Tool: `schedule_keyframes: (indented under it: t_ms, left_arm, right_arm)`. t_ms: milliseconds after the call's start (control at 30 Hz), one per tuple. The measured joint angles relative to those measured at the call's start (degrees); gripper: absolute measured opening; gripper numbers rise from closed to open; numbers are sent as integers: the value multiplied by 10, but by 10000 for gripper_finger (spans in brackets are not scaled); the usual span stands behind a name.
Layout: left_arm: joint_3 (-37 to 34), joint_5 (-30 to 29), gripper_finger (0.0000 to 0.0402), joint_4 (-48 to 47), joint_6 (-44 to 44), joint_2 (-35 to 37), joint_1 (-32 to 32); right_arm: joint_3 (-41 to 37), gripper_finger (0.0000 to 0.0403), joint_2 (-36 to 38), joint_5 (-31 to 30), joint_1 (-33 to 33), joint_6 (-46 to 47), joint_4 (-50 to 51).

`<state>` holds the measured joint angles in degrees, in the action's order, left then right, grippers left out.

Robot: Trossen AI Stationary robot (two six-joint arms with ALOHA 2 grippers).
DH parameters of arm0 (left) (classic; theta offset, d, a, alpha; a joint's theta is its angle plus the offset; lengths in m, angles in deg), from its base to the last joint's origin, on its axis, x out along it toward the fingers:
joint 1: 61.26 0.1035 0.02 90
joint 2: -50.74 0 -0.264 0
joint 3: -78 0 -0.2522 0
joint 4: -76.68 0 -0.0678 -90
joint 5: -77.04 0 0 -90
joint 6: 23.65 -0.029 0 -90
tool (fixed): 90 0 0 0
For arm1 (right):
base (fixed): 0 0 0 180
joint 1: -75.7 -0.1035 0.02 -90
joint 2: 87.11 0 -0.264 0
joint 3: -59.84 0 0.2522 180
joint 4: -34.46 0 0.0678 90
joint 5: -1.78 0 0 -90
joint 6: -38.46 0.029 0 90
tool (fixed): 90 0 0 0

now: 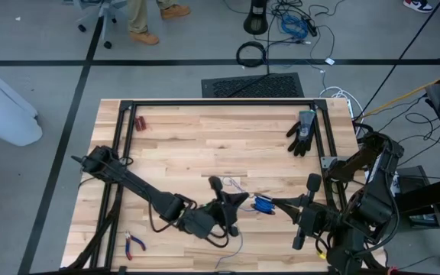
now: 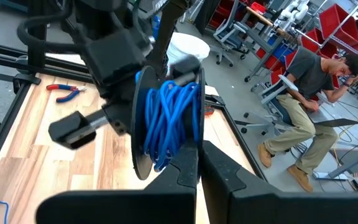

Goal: Coil cords
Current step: Uncoil the blue wire from the spool

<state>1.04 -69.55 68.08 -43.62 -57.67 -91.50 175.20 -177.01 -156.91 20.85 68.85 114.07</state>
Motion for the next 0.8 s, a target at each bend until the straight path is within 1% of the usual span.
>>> schedule_keyframes:
  t_ms: [233, 433, 667, 800]
  left_arm:
    - [0, -68, 1, -38, 1, 36, -35]
    - [0, -110, 1, -56, 0, 63, -67]
    - [0, -112, 0, -55, -7, 74, -82]
    - [0, -112, 0, -34, -33, 74, -85]
  right_arm:
    - [0, 0, 0, 0, 0, 2, 2]
    - [0, 0, -2, 0, 2, 5, 3]
    - [0, 0, -18, 0, 40, 2, 4]
    - [0, 0, -24, 0, 72, 1, 4]
